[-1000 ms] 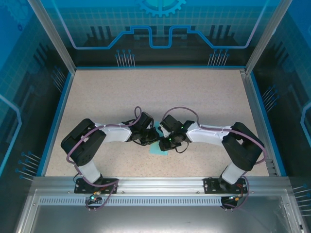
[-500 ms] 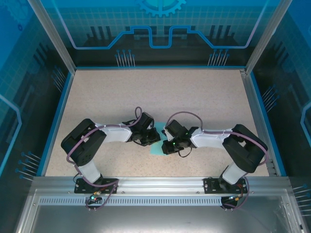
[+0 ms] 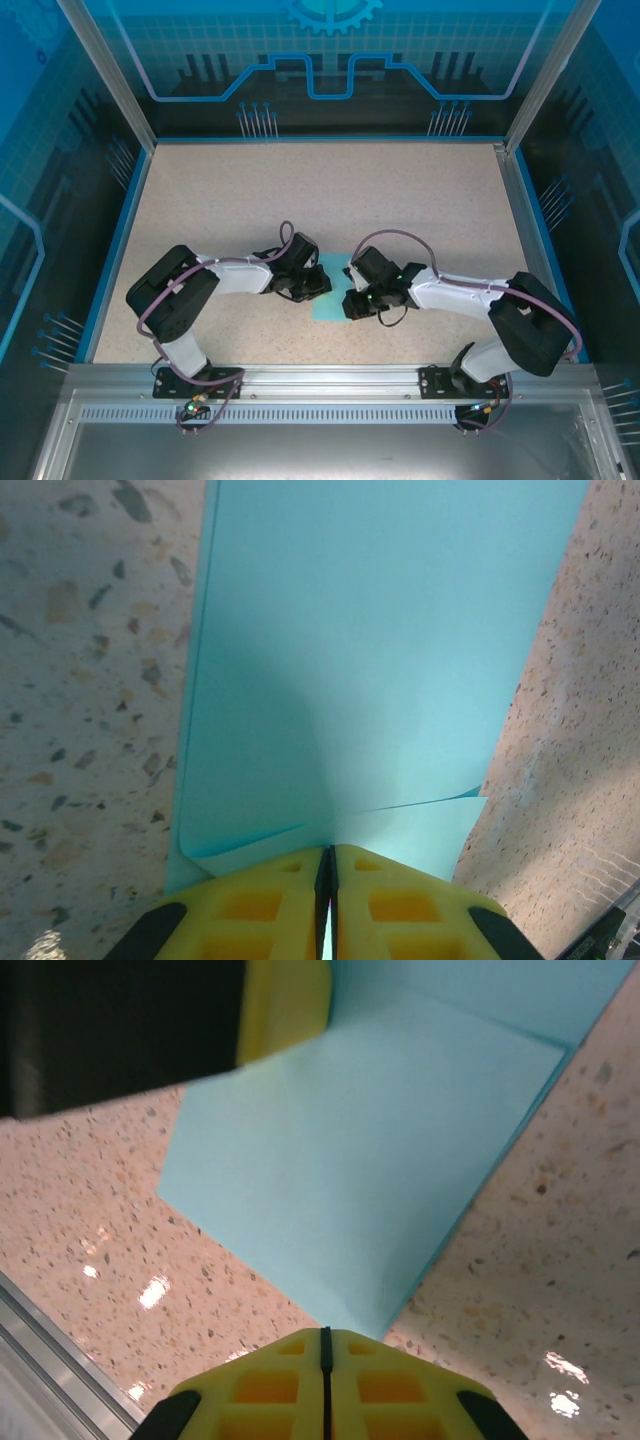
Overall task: Fold a paper plane with a square sheet of paper (pick it up from the middle)
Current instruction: Fold the triangle a second time at the center of the table.
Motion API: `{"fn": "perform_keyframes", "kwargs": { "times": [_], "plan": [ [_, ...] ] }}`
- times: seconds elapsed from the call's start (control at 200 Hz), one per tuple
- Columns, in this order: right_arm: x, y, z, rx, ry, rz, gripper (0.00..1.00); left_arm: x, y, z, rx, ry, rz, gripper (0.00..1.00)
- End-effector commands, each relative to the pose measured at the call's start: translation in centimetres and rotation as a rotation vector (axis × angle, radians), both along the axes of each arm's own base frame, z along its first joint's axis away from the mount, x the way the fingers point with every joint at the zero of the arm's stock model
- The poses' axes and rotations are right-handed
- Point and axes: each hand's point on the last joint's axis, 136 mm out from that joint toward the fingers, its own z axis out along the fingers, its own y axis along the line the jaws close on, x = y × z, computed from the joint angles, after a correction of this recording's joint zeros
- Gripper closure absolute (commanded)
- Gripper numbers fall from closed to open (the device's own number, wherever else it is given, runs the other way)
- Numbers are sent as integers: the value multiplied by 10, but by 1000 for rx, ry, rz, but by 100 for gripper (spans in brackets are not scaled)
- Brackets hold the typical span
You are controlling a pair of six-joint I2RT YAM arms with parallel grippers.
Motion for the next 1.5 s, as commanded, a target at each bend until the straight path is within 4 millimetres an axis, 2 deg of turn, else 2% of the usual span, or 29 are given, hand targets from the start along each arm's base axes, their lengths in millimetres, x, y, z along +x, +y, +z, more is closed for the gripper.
{"fn": "perform_keyframes", "kwargs": {
  "times": [0.0,0.185,0.345,0.545,0.635,1.01,1.215,1.496],
  "plan": [
    [7,2,-2,-11,23,-10,93,-25,34,-37,166,122,36,88],
    [-4,1,-24,-30,97,4,93,-22,31,-33,152,110,28,87],
    [-13,-11,-39,-83,131,-4,93,-15,21,-21,111,75,4,87],
    [-18,-27,-53,-166,160,-25,93,-4,-7,24,-43,-37,-57,84],
    [-18,-29,-56,-181,165,-32,93,-9,-11,34,-56,-44,-59,84],
    [-20,-28,-63,-196,198,-34,93,-42,-23,15,-32,38,-75,90],
    [-22,-30,-64,-203,201,-39,94,-46,-26,3,-29,68,-66,93],
    [-22,-32,-64,-209,203,-38,94,-47,-31,-2,-63,80,-65,94]
  ]
}}
